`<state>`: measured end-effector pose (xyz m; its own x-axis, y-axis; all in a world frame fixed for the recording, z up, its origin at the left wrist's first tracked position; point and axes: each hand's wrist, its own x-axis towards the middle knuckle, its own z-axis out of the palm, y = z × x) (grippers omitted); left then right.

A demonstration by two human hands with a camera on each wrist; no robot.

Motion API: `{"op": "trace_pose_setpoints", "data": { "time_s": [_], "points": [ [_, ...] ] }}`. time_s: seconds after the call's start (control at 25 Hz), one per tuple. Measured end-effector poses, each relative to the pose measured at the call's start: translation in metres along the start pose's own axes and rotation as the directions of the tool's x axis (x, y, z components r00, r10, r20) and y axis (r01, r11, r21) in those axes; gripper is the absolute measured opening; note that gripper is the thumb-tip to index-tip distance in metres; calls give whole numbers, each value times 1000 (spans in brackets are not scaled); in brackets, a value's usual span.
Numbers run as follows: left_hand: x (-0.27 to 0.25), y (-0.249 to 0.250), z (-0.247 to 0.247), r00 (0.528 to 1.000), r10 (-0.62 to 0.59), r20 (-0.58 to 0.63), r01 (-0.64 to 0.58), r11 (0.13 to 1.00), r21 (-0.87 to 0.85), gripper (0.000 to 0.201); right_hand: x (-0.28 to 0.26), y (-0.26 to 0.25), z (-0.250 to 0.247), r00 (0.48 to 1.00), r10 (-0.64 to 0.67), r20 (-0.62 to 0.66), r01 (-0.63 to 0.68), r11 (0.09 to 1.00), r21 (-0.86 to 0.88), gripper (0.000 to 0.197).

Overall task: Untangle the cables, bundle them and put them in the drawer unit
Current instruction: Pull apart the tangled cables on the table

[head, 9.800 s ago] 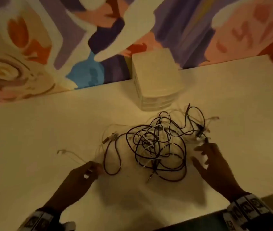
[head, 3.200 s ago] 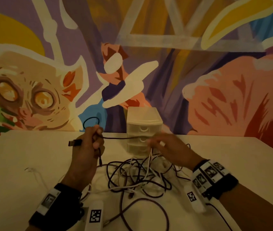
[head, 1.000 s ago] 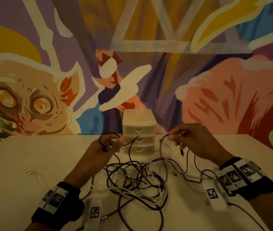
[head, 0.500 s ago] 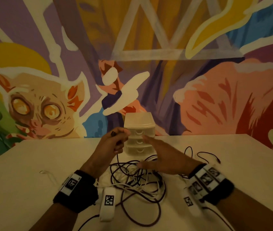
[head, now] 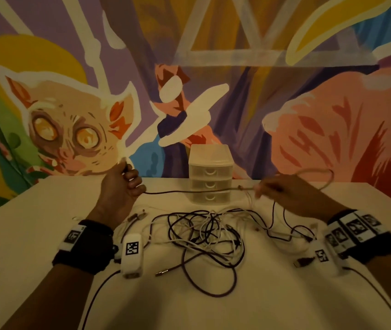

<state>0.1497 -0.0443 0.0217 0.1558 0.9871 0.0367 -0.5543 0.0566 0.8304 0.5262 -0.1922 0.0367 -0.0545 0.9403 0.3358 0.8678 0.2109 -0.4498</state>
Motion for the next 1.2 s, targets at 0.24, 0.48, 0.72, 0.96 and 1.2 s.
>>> {"op": "trace_pose_setpoints", "data": {
  "time_s": [0.24, 0.48, 0.72, 0.96, 1.2],
  "points": [
    [-18, -29, 19, 982, -92, 163, 13, 901, 433, 31, -24, 6, -49, 552, 297, 779, -95, 951, -296, 26],
    [-28, -36, 12, 847, -441, 298, 128, 713, 690, 33, -26, -27, -5, 763, 76, 642, -47, 997, -63, 27],
    [-17, -50, -4, 893, -345, 288, 146, 829, 540, 29, -23, -34, 39, 531, 264, 805, 67, 934, -351, 28],
    [-6, -42, -12, 909, -249, 333, 132, 933, 336, 28, -52, -30, 15, 421, 180, 889, -133, 982, -135, 17],
    [-5, -65, 4, 830, -368, 420, 38, 788, 614, 30, -33, -29, 9, 788, 33, 614, -55, 998, 18, 18]
  ]
}}
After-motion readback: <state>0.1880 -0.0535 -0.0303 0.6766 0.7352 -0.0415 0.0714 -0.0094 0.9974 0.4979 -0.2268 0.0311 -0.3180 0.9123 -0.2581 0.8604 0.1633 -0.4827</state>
